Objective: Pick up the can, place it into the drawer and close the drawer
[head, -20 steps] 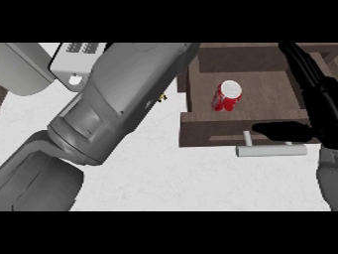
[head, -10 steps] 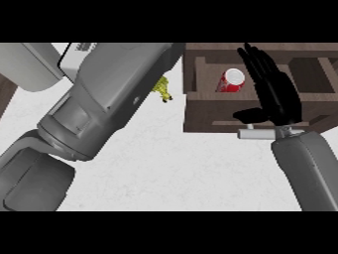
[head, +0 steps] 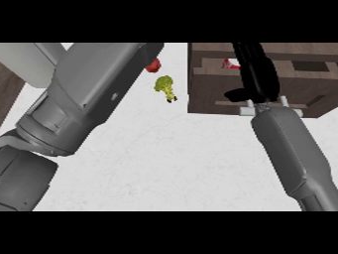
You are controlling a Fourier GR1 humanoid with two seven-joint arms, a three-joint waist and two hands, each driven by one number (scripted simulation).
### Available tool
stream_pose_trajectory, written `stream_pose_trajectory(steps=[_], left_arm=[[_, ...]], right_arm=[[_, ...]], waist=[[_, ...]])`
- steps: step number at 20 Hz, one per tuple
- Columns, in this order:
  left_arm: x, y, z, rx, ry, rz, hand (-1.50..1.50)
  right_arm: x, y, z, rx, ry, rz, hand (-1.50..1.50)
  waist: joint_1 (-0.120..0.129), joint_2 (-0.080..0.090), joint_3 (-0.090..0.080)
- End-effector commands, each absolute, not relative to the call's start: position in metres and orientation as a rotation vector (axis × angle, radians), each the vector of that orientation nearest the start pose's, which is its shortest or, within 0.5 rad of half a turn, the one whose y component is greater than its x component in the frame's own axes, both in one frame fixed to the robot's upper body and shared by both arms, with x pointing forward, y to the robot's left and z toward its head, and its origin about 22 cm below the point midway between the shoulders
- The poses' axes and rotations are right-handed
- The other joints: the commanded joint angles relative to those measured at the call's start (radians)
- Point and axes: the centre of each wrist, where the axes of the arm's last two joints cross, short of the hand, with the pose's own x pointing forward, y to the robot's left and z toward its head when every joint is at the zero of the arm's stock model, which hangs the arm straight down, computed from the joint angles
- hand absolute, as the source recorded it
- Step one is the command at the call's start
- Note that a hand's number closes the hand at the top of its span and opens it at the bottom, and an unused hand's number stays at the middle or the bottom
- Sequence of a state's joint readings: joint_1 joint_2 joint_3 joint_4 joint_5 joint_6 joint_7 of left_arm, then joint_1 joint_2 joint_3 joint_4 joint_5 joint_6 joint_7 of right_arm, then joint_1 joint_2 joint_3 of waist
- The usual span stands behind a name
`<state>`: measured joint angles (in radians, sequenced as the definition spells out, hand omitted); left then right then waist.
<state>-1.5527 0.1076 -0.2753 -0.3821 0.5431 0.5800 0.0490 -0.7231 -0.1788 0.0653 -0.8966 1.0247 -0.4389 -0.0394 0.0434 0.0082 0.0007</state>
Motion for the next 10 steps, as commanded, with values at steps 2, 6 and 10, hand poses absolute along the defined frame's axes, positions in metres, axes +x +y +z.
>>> stream_pose_trajectory(steps=[2, 6, 10], left_arm=[[0.453, 0.045, 0.259, 0.096, -1.702, -0.002, -1.5], [0.451, 0.052, 0.248, 0.082, -1.687, 0.015, -1.5], [0.453, 0.077, 0.257, 0.064, -1.701, -0.018, -1.5]], right_arm=[[0.429, -0.205, 0.08, -1.243, -1.769, 0.833, -1.5], [0.435, -0.186, 0.066, -1.264, -1.768, 0.85, -1.5], [0.451, -0.198, 0.093, -1.326, -1.777, 0.813, -1.5]], waist=[[0.019, -0.002, 0.0], [0.029, -0.003, 0.0], [0.062, 0.008, 0.0]])
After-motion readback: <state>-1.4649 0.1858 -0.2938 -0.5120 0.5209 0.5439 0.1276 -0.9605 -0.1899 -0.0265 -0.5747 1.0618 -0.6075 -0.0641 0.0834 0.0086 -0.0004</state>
